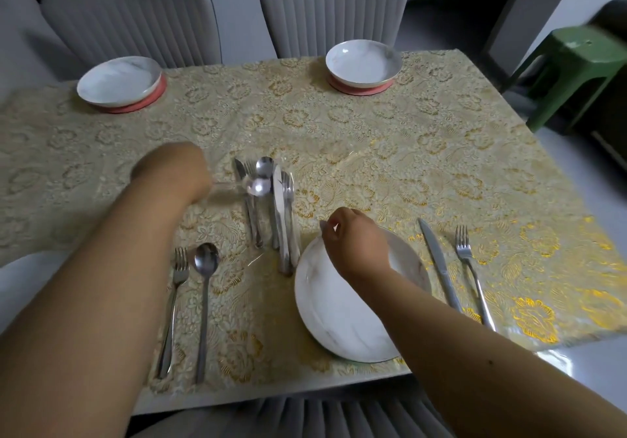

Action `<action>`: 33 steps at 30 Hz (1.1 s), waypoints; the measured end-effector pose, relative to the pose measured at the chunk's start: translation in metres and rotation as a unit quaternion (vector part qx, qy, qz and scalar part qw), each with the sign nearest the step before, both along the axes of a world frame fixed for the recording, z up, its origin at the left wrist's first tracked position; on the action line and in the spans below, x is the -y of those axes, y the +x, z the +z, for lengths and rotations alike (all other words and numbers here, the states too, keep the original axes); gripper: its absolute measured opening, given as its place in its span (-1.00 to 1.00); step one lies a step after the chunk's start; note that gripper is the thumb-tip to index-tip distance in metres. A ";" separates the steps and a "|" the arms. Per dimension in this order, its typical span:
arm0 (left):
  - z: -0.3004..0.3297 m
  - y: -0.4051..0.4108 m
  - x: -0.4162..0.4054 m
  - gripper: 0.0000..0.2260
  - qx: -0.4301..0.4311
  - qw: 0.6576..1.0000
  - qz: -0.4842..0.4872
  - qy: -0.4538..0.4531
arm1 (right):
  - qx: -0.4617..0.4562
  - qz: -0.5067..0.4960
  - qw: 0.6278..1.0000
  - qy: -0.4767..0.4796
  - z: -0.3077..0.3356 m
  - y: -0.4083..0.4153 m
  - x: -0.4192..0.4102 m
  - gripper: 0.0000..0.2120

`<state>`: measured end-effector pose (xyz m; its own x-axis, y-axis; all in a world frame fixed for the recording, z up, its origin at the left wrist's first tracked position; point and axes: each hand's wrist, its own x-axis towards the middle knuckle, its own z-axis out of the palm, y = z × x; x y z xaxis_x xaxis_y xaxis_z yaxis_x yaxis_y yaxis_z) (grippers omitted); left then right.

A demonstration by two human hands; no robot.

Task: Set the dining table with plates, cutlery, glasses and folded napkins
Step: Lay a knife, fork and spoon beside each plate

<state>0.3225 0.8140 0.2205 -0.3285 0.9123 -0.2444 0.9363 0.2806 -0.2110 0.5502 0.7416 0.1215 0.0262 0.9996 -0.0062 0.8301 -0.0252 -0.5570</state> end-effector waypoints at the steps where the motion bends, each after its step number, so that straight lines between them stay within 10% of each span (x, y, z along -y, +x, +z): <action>1: 0.019 0.003 0.006 -0.81 -0.015 1.000 0.004 0.022 | -0.020 0.000 1.000 -0.012 0.004 -0.002 0.000 -0.74; 5: 0.039 0.058 0.035 -0.96 0.183 0.976 0.020 0.115 | -0.239 -0.045 0.968 -0.067 0.030 -0.002 -0.001 -0.63; 8: 0.011 0.135 0.069 -0.89 0.585 0.793 0.141 0.092 | -0.405 -0.129 0.902 -0.081 0.046 0.014 -0.002 -0.71; 10: -0.011 0.183 0.088 -0.87 0.700 0.688 0.181 0.062 | -0.472 -0.195 0.855 -0.091 0.055 0.038 0.001 -0.79; 13: -0.032 0.238 0.108 -0.83 0.738 0.641 0.208 0.027 | -0.454 -0.246 0.853 -0.075 0.054 0.090 0.012 -0.81; 17: -0.059 0.292 0.126 -0.78 0.707 0.681 0.187 -0.036 | -0.367 -0.255 0.893 -0.060 0.035 0.155 0.033 -0.89; 22: -0.077 0.326 0.144 -0.87 0.481 0.873 -0.056 -0.057 | -0.290 -0.295 0.904 -0.105 -0.003 0.218 0.045 -0.85; 33: -0.099 0.358 0.148 -0.86 0.436 0.898 -0.044 -0.042 | -0.104 -0.188 0.956 -0.200 -0.035 0.259 0.041 -0.85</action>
